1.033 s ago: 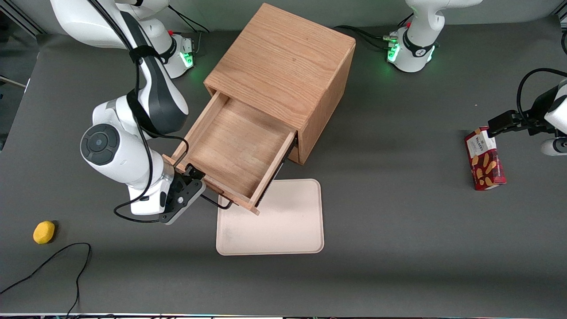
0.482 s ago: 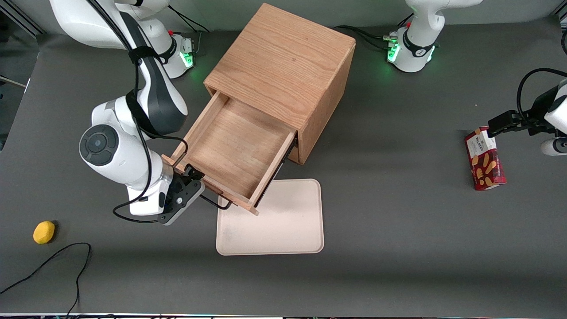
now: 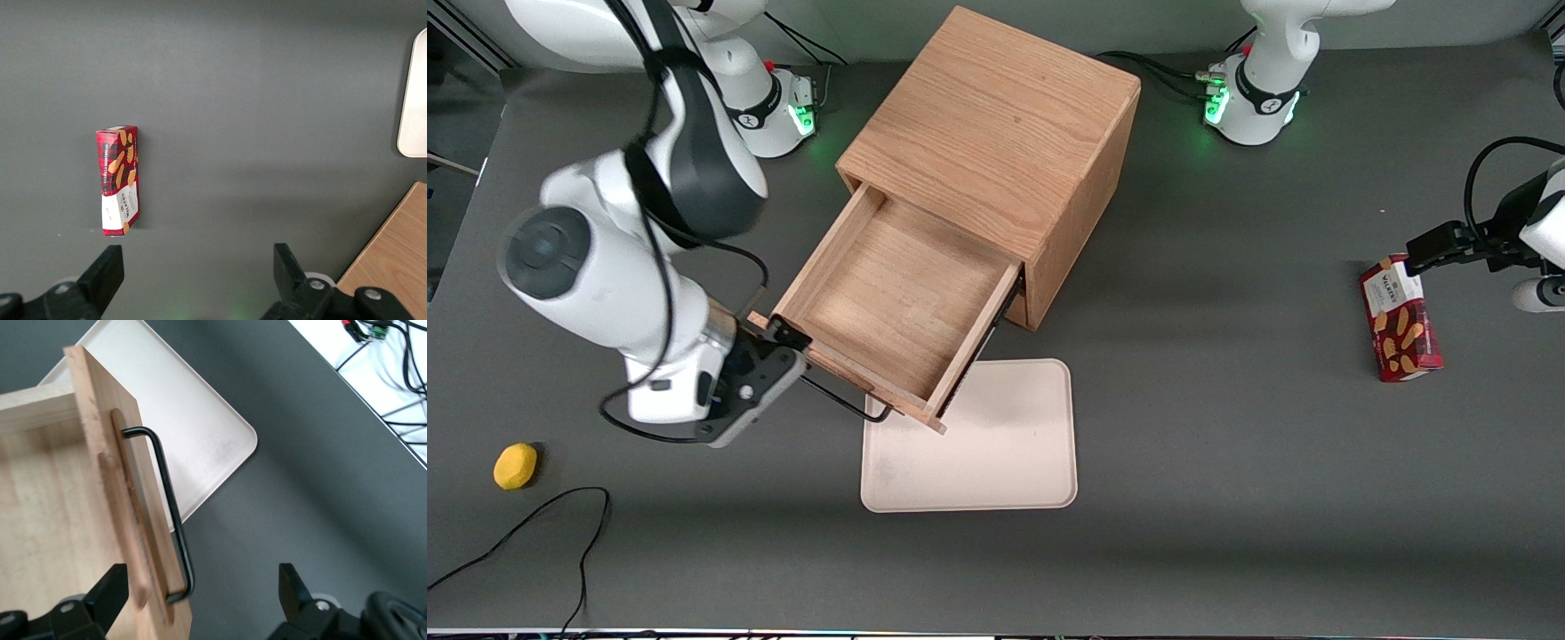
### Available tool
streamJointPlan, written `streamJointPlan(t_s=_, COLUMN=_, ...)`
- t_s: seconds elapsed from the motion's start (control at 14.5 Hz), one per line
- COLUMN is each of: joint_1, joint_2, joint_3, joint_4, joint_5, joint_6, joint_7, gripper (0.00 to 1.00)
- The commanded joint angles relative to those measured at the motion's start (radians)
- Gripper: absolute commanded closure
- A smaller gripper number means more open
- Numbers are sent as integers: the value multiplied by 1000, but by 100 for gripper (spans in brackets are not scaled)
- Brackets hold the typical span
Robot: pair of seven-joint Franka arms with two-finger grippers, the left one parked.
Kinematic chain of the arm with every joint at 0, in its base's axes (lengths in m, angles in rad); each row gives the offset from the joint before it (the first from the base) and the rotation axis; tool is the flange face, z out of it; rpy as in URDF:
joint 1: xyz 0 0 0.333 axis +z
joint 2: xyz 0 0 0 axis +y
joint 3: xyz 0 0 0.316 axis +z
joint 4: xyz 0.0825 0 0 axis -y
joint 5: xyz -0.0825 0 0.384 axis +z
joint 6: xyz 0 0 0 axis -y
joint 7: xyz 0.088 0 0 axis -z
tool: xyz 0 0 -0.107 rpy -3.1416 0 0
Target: Open upper drawer
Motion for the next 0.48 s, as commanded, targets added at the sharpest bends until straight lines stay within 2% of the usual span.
streamJointPlan(t_s=0.0, joint_1=-2, joint_2=6, joint_3=-11, joint_4=115, joint_5=11, joint_6=-132, joint_7=58, gripper=0)
streamJointPlan(t_s=0.41, joint_1=-2, joint_2=-65, joint_3=-77, joint_4=170, joint_5=6, joint_6=-269, joint_7=72, gripper=0)
